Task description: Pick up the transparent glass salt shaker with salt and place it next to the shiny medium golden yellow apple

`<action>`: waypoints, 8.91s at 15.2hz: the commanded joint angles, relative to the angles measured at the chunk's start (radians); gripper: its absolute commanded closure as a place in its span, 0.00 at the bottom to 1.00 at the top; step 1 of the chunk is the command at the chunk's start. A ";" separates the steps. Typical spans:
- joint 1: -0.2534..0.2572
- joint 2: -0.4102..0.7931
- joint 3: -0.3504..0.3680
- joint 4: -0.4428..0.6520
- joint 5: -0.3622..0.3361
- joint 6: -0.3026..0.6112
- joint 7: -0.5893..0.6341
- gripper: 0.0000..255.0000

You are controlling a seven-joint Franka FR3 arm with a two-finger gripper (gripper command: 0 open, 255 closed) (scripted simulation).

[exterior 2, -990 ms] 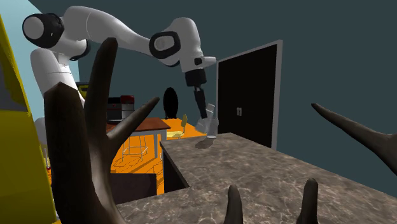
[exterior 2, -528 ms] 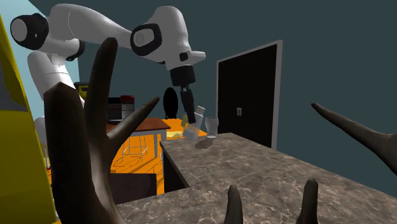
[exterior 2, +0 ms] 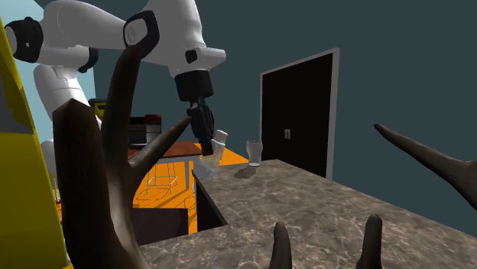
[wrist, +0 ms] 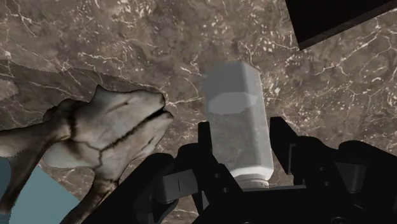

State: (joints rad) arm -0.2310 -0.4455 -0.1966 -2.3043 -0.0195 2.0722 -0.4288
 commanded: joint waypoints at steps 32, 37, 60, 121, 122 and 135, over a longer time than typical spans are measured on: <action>-0.073 0.177 -0.300 -0.097 0.036 0.259 -0.398 1.00; -0.063 0.216 -0.315 -0.133 0.061 0.330 -0.424 1.00; -0.126 0.535 -0.318 0.084 0.596 0.343 -1.206 0.00; -0.119 0.351 -0.318 0.349 0.336 -0.022 -0.916 1.00; -0.118 0.304 -0.309 0.302 0.311 -0.010 -0.898 1.00; -0.126 0.174 -0.281 0.043 0.265 0.142 -0.886 1.00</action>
State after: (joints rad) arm -0.3585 -0.2773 -0.4759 -2.2528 0.2404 2.2002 -1.3090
